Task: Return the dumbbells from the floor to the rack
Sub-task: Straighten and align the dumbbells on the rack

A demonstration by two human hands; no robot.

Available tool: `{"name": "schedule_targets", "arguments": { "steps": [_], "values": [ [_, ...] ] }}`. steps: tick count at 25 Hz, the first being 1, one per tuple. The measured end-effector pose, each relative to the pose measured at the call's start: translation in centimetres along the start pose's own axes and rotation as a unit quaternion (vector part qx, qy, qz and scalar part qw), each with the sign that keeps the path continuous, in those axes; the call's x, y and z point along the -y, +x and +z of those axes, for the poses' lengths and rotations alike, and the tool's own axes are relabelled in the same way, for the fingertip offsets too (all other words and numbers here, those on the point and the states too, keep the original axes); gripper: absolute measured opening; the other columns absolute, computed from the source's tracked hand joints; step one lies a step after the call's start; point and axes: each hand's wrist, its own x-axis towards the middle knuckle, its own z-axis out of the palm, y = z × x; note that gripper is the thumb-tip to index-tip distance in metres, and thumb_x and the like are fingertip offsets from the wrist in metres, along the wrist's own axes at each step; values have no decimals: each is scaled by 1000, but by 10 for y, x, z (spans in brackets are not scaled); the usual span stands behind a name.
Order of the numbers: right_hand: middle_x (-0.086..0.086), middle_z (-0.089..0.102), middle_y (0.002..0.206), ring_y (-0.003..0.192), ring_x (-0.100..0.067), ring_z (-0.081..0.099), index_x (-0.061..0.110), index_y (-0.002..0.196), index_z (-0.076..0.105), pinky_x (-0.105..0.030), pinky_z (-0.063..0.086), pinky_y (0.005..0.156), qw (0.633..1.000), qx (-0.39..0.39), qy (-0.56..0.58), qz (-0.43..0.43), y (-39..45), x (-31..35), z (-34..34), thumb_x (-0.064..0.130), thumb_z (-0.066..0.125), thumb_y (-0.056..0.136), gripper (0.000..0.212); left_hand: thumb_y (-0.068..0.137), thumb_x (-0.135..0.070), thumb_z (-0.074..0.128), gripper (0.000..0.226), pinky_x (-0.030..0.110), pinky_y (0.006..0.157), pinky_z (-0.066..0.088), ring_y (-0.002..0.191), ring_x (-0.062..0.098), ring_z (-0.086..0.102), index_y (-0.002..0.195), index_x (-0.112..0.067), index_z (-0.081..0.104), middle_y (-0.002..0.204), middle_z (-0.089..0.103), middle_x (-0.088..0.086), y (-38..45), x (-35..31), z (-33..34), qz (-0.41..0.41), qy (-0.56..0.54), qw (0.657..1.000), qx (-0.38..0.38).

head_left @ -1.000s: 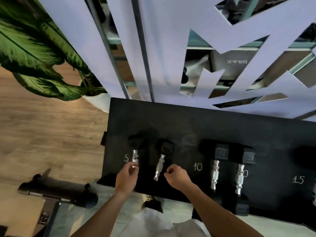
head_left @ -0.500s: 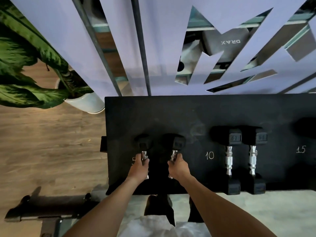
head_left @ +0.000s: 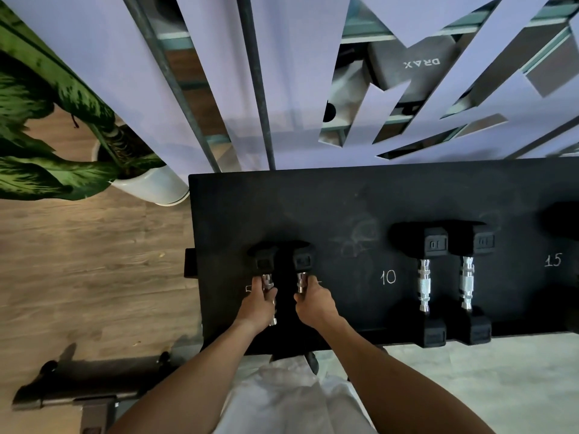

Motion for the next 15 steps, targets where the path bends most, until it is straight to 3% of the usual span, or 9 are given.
{"name": "schedule_targets", "arguments": {
  "steps": [4,10,15],
  "values": [
    [-13,64,118,108,-31,62,10,123,44,-40,50,88,1000,-13,-6,13,-4,0,4,25,54,98,31,104,-34,43,34,52,99,51,112,27,59,135,-43,32,120,57,-1,-1,3,0,2,-2,1000,2],
    [-13,64,118,110,-33,62,11,123,46,-41,49,91,999,-30,12,41,-4,-3,7,28,51,99,30,105,-36,42,29,45,89,53,97,29,64,133,-31,37,113,63,9,2,6,5,26,56,998,-20],
    [-16,64,117,107,-34,63,12,124,44,-40,51,85,999,-24,21,39,-2,-7,6,27,52,99,30,105,-37,40,32,47,94,50,103,35,63,135,-30,33,115,63,13,1,4,10,28,89,995,-27]
  ]
}}
